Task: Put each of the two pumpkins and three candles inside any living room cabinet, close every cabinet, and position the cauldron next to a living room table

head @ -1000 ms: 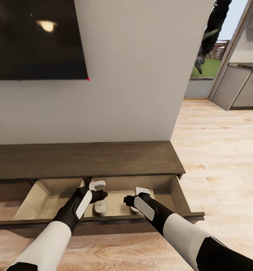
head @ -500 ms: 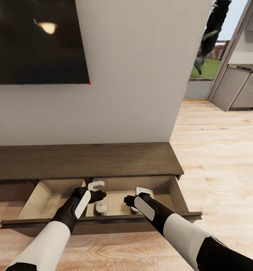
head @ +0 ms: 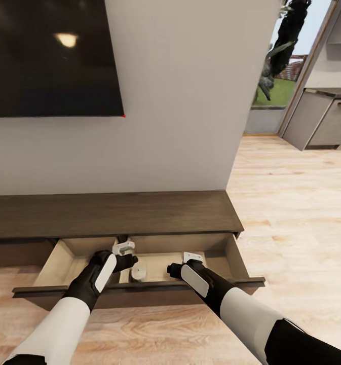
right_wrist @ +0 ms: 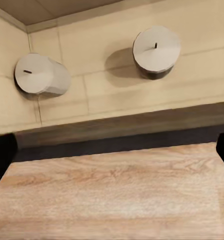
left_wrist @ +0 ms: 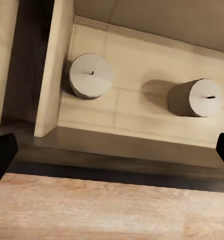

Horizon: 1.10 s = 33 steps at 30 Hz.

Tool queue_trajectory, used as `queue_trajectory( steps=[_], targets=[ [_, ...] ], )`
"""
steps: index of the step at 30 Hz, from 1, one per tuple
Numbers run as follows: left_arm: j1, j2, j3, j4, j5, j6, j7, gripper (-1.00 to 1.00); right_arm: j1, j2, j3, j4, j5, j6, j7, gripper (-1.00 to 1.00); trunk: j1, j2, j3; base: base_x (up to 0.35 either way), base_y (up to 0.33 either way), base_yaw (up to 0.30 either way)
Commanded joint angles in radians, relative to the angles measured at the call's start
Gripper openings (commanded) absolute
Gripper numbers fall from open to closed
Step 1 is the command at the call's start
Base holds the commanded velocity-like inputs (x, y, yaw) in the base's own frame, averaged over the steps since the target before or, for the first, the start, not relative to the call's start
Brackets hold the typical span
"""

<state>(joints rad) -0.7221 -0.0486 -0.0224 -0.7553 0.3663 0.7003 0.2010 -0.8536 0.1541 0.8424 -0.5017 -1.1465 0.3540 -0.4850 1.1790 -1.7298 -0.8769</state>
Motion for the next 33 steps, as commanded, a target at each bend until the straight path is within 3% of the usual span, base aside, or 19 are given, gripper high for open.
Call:
queue_trajectory(
  steps=[1, 17, 23, 33],
  targets=[
    [0.000, 0.001, 0.003, -0.011, 0.010, 0.005, 0.009, 1.00, -0.001, -0.001, 0.006, -0.001, -0.005, 0.002, -0.007, 1.00, -0.004, 0.007, 0.002, -0.286, 0.000, 0.000],
    [0.003, 0.005, 0.017, -0.056, 0.009, 0.049, 0.008, 1.00, -0.002, -0.001, 0.006, -0.003, -0.004, 0.003, -0.004, 1.00, -0.066, 0.119, 0.053, -0.323, 0.000, 0.000],
    [0.005, 0.041, 0.016, -0.053, 0.014, 0.050, 0.008, 1.00, -0.001, 0.000, 0.007, -0.003, -0.006, 0.004, -0.004, 1.00, -0.089, 0.161, 0.071, -0.328, 0.000, 0.000],
    [0.053, 0.065, 0.028, -0.033, 0.013, 0.045, 0.007, 1.00, -0.001, 0.005, 0.009, -0.008, -0.007, 0.014, -0.007, 1.00, -0.127, 0.231, 0.103, -0.328, 0.000, 0.000]
  ],
)
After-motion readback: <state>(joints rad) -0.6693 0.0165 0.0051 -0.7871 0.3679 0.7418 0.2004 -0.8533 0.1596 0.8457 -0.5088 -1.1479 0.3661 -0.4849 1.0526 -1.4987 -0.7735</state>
